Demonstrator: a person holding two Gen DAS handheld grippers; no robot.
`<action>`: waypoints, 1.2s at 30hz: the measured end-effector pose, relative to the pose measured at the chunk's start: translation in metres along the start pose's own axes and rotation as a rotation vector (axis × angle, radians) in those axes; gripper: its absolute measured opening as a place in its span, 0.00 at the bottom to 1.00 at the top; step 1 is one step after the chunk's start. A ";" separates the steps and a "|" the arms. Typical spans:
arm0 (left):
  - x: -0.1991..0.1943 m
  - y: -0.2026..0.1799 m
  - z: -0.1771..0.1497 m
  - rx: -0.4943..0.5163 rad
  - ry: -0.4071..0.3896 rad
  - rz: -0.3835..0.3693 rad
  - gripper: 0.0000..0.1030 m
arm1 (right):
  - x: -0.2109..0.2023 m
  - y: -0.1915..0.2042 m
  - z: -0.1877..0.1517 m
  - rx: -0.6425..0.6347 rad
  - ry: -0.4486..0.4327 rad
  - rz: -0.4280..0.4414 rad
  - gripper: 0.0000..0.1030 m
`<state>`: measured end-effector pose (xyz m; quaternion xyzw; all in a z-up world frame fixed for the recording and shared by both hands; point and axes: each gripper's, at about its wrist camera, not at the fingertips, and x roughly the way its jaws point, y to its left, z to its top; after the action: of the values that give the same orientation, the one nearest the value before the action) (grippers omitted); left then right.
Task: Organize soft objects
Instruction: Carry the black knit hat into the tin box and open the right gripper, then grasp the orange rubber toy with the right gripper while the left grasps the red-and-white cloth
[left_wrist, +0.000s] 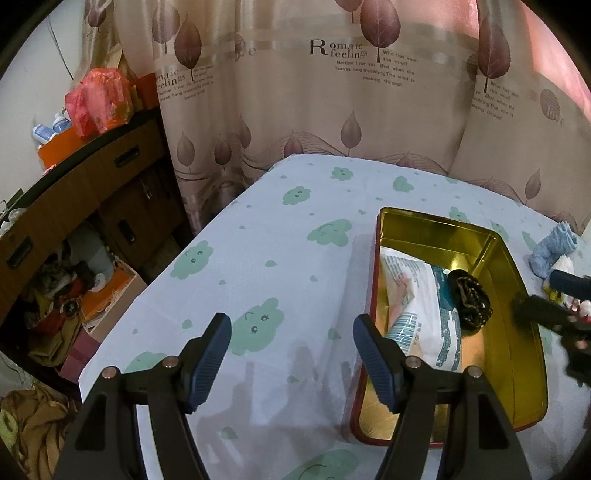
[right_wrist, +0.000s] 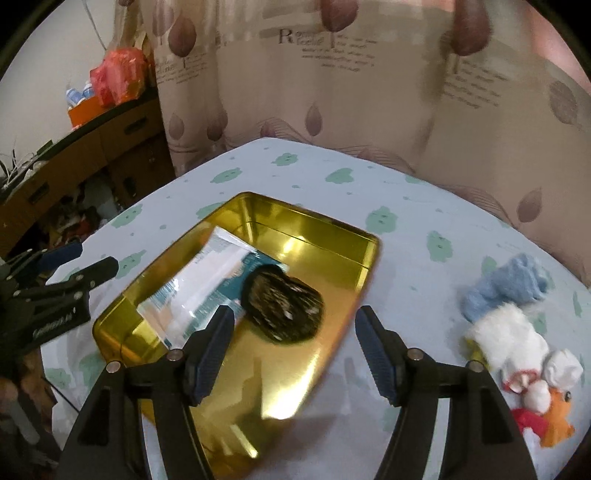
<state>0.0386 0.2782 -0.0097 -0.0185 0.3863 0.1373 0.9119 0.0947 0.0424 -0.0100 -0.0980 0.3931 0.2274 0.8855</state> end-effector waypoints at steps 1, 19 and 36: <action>0.000 0.000 0.000 0.003 -0.001 -0.001 0.69 | -0.005 -0.005 -0.002 0.005 -0.003 -0.007 0.63; -0.005 -0.004 0.000 0.028 -0.022 0.006 0.69 | -0.089 -0.203 -0.078 0.262 0.010 -0.382 0.65; -0.038 -0.059 0.006 0.160 -0.006 -0.097 0.68 | -0.051 -0.267 -0.123 0.305 0.088 -0.416 0.73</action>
<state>0.0335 0.2130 0.0175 0.0361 0.3918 0.0615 0.9173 0.1129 -0.2519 -0.0558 -0.0519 0.4324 -0.0259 0.8998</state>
